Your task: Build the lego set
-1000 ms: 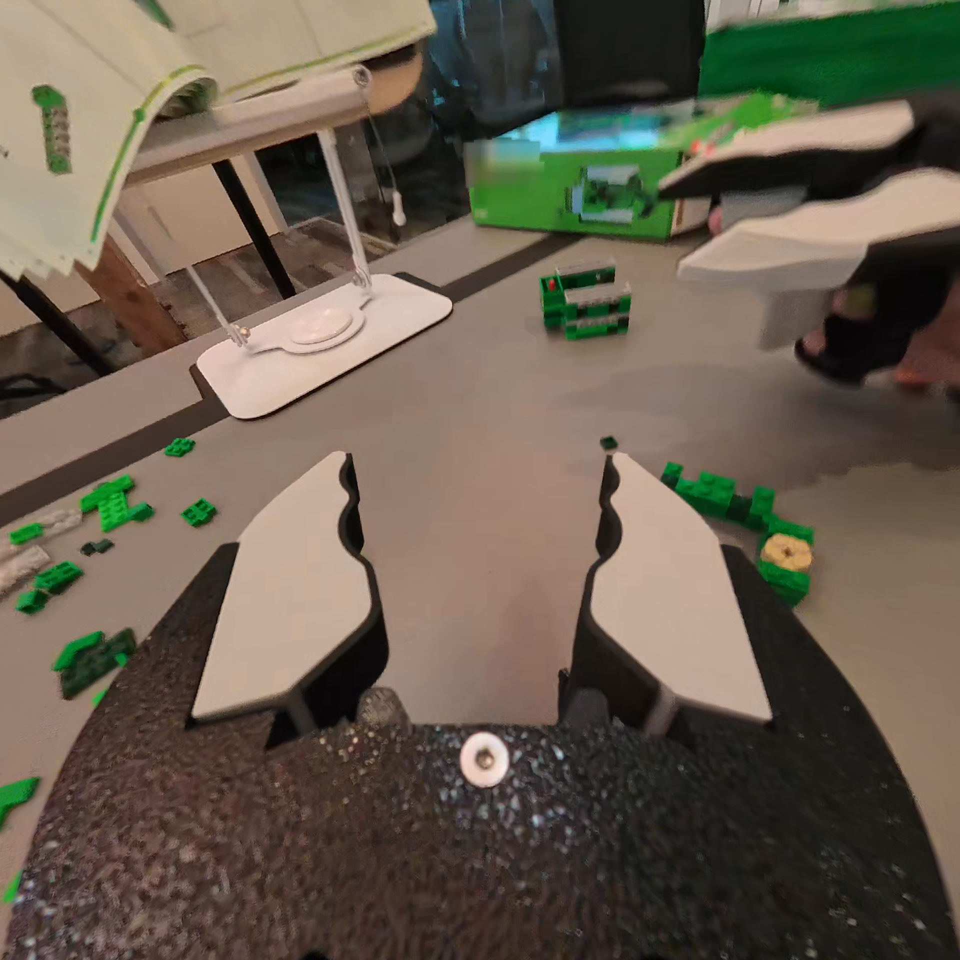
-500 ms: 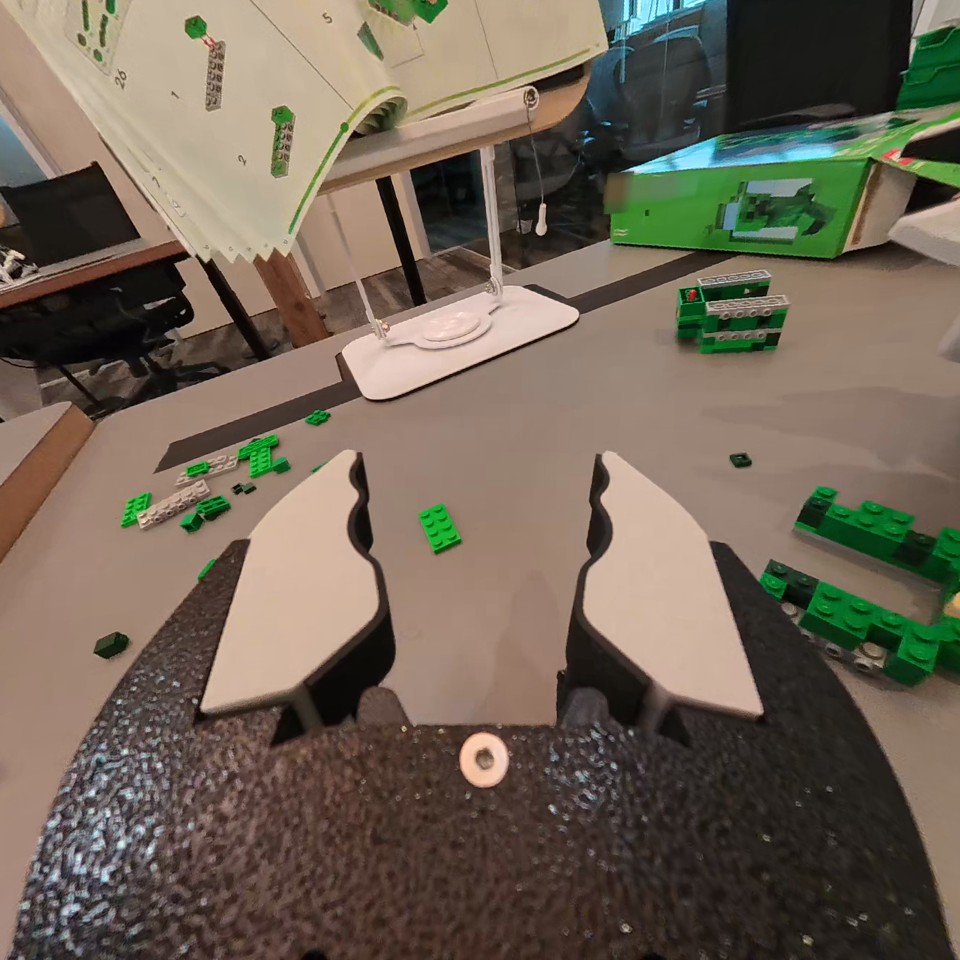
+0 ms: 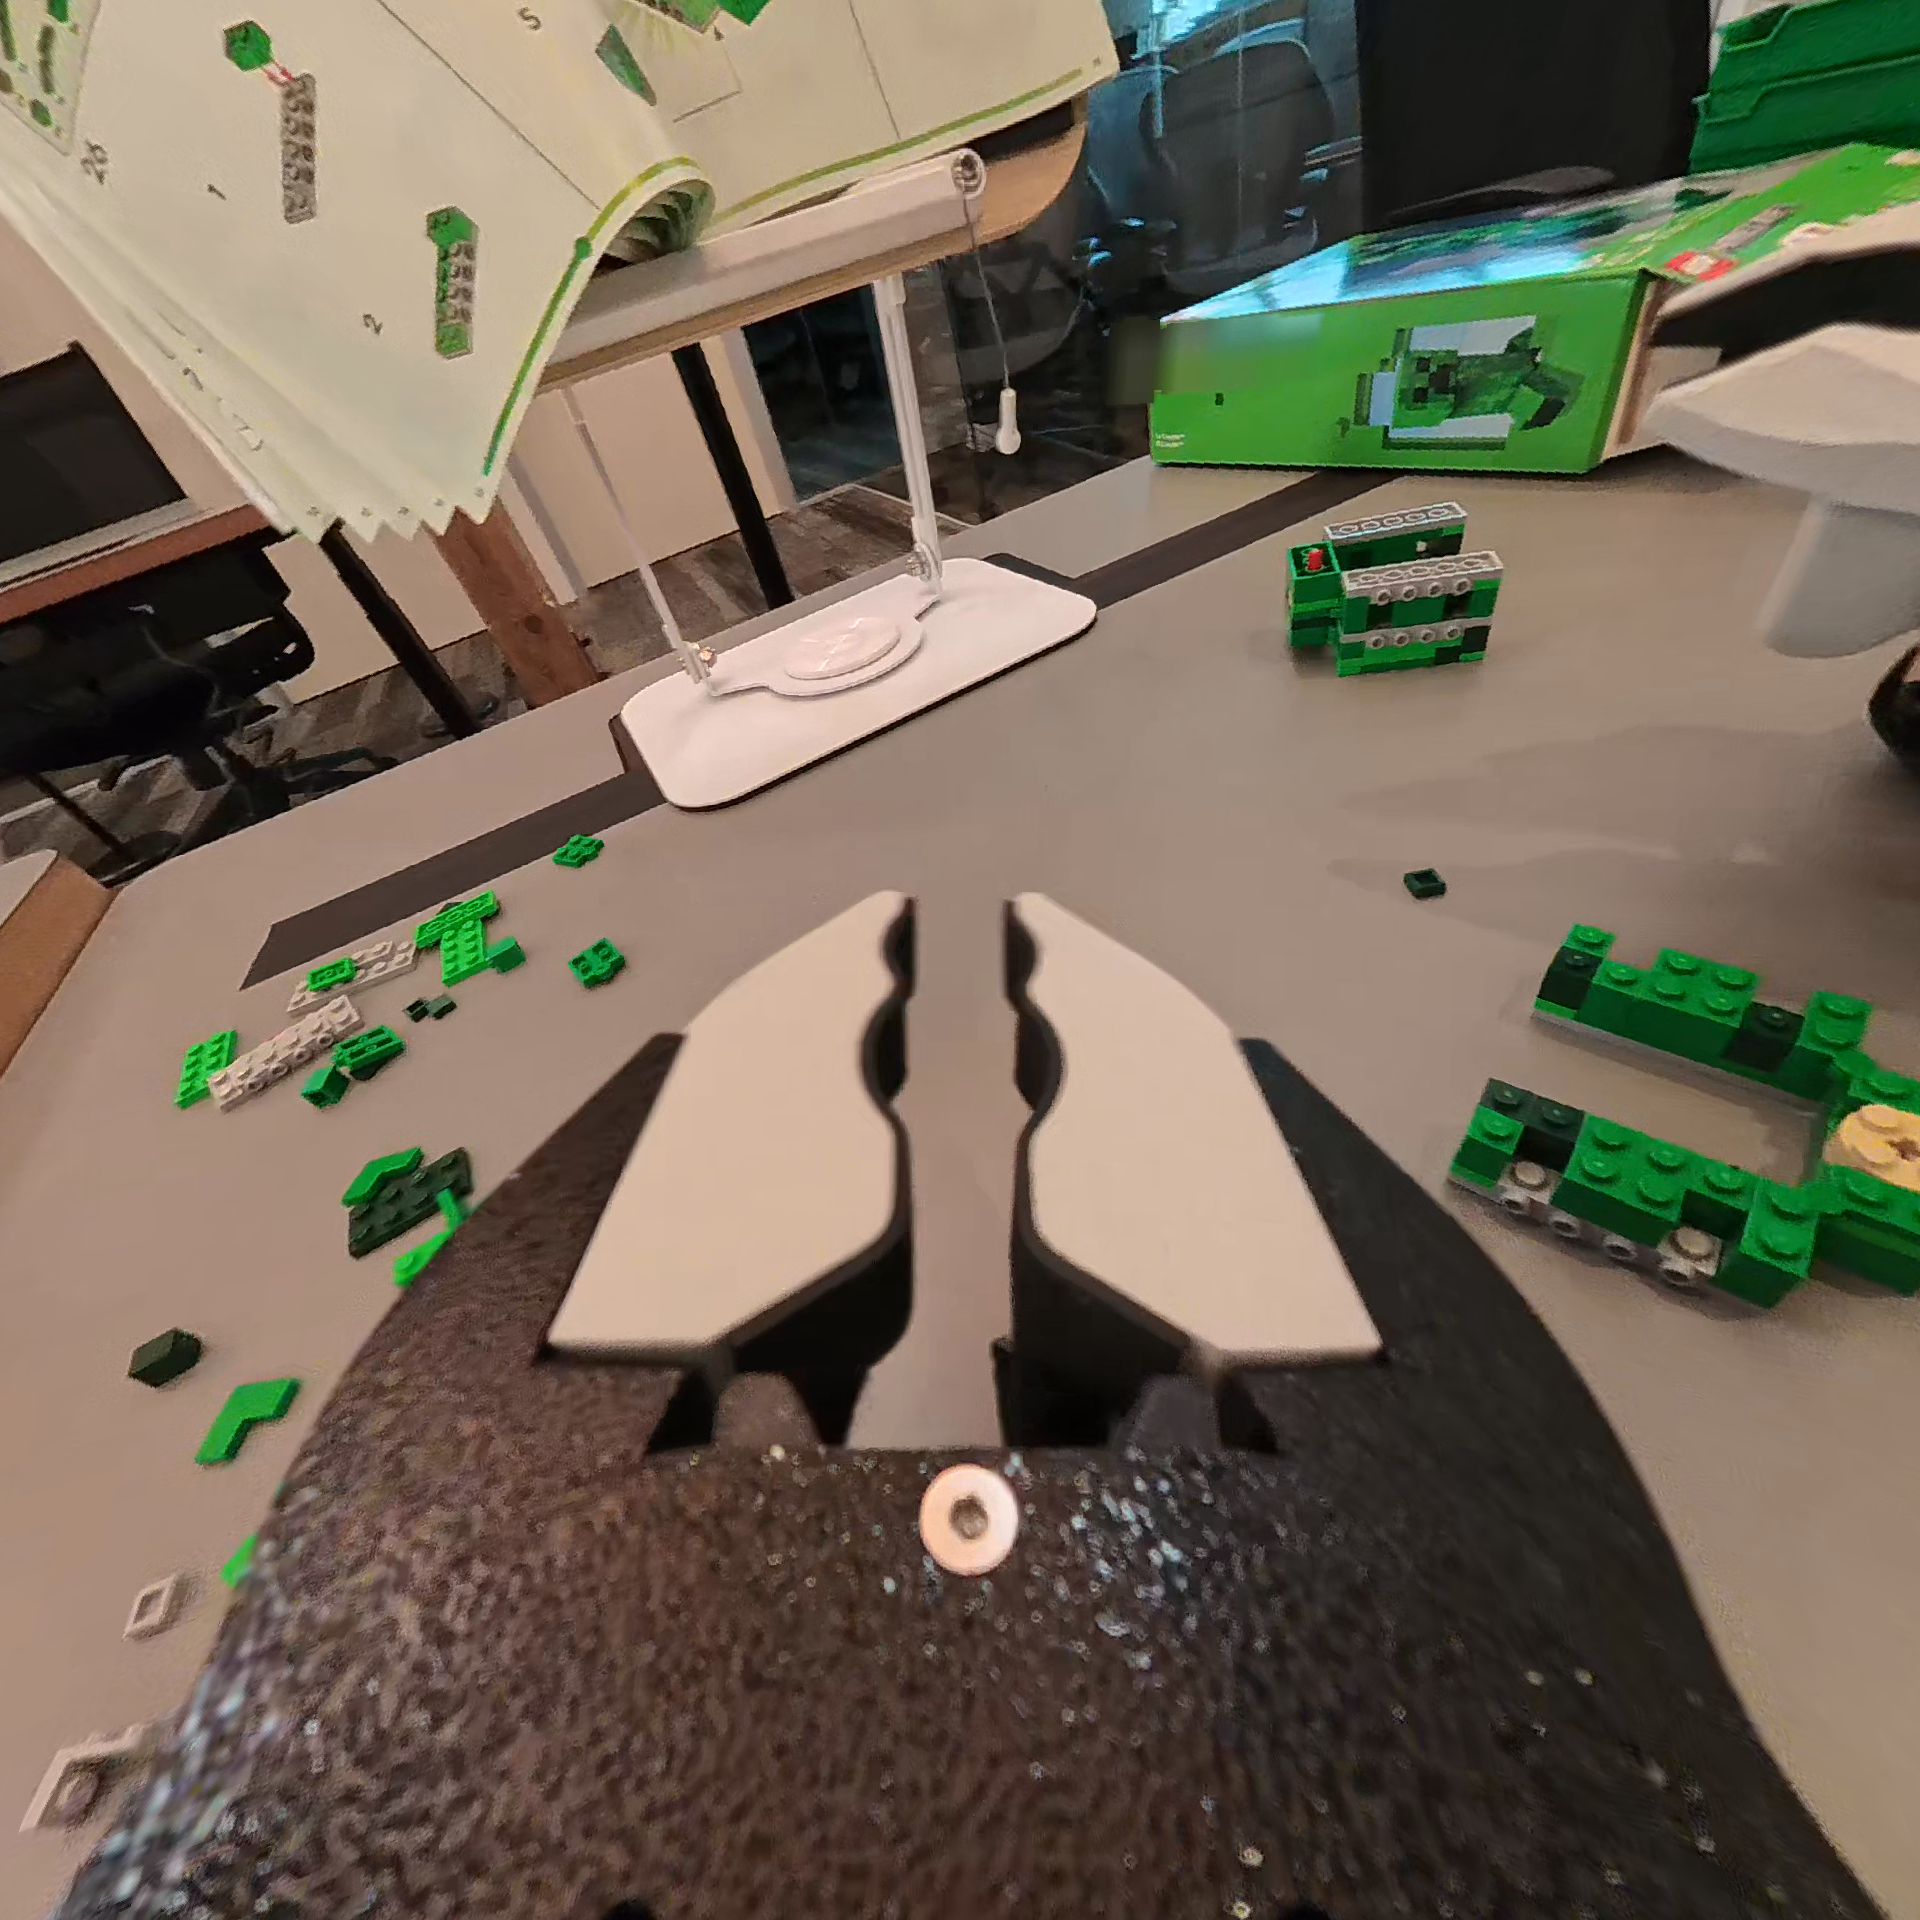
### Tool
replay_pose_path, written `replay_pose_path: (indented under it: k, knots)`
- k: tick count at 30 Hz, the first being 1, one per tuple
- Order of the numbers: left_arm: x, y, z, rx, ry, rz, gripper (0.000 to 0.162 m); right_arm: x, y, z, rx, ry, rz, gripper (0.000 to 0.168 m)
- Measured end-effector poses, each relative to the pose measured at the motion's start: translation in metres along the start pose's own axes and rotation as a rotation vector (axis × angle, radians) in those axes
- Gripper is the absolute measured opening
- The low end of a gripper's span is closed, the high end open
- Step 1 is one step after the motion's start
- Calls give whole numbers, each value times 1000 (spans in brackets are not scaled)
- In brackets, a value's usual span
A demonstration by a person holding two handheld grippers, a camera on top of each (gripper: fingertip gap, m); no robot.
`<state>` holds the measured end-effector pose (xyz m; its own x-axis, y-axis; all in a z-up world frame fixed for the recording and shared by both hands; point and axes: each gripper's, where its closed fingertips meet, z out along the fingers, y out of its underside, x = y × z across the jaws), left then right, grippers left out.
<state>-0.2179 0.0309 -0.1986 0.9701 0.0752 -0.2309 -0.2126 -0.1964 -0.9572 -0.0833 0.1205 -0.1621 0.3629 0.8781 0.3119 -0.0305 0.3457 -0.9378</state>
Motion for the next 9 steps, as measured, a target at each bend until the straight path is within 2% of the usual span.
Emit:
replay_pose_path:
  k: [1,9]
  knots:
    - [3,0,0,3,22,7,1,-2,0,0,-1,-13,-8,21]
    - [4,-5,-2,39,42,-9,0,-2,-2,-1,13,-31,21,11]
